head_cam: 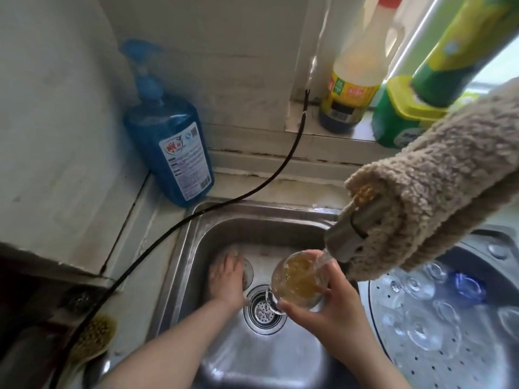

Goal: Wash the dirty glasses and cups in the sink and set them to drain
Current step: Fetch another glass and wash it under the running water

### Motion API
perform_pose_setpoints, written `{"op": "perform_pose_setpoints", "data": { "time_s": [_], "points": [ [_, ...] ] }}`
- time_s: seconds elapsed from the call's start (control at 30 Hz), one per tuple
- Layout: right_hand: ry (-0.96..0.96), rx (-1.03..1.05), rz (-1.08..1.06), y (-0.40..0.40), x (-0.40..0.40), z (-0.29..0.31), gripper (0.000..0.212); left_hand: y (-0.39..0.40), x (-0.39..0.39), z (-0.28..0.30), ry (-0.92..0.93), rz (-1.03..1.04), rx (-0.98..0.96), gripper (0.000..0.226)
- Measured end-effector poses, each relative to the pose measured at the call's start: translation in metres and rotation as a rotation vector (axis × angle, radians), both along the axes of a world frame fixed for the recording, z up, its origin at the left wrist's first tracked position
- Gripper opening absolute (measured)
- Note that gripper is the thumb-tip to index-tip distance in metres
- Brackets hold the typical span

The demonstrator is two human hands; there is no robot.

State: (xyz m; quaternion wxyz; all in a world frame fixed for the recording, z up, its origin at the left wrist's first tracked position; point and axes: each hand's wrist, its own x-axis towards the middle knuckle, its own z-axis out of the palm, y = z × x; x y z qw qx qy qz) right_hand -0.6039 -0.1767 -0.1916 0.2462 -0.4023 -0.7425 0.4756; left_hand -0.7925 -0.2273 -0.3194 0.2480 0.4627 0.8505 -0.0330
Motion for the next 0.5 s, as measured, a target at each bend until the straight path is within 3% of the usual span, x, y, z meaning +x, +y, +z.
{"op": "perform_pose_setpoints", "data": {
  "time_s": [0.07,0.2,0.27,0.33,0.4,0.5],
  "points": [
    [0.006,-0.007,-0.016,-0.003,0.001,0.003,0.064,-0.004,0.004,0.017,-0.09,0.074,0.088,0.1],
    [0.023,-0.02,-0.022,-0.008,0.004,0.013,0.08,-0.023,0.013,0.075,-0.22,0.365,0.676,0.038],
    [0.029,-0.061,-0.026,-0.01,0.006,0.016,0.073,-0.034,0.019,0.1,-0.303,0.355,0.777,0.022],
    [0.043,-0.103,-0.032,-0.014,0.006,0.021,0.066,-0.043,0.028,0.113,-0.435,0.239,0.701,0.031],
    [0.059,-0.129,-0.025,-0.015,0.006,0.027,0.064,-0.05,0.039,0.121,-0.55,0.097,0.574,0.062],
    [0.076,-0.223,-0.019,-0.011,0.008,0.035,0.064,-0.053,0.061,0.131,-0.676,0.097,0.468,0.111]
  ]
}}
